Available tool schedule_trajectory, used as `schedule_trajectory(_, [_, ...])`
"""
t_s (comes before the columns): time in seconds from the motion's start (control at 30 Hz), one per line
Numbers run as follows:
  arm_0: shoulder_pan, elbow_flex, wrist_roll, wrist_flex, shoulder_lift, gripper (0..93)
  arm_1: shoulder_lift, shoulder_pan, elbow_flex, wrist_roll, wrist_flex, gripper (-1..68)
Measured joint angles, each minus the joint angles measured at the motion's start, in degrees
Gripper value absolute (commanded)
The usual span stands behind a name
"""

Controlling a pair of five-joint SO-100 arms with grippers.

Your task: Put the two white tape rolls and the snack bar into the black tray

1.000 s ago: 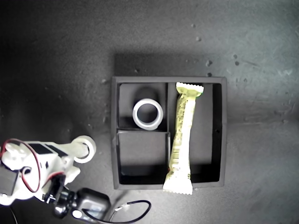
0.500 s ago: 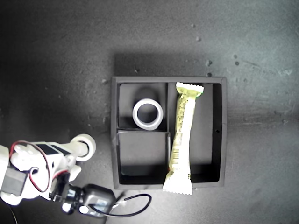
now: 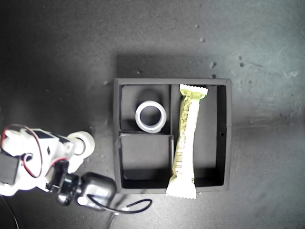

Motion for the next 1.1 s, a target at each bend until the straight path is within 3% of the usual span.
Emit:
schedule_trajectory(0.13, [-1.0, -11.9, 7.7, 4.6, 0.2, 0.1, 0.0, -2.0, 6.2, 1.4, -4.7, 17.1])
schedule_trajectory(0.33, [-1.4, -29.1, 12.1, 7.3, -13.6, 0.1, 0.5, -4.1, 16.0, 4.1, -13.7, 15.9])
schedule_trajectory(0.5, [-1.9, -41.1, 12.4, 10.5, -27.5, 0.1, 9.4, -3.7, 27.8, 8.4, -21.1, 4.9])
schedule_trajectory(0.67, [-1.1, -47.4, 10.6, 14.0, -34.5, 0.1, 22.3, -3.3, 34.4, 10.5, -22.1, 0.2])
schedule_trajectory(0.97, [0.8, -51.8, 8.6, 14.6, -39.3, 0.4, 25.1, -0.3, 35.4, 11.3, -20.0, -0.1])
schedule_trajectory(1.1, [0.8, -55.0, 8.6, 15.5, -41.5, 7.6, 25.3, -0.4, 35.8, 11.3, -19.6, -0.1])
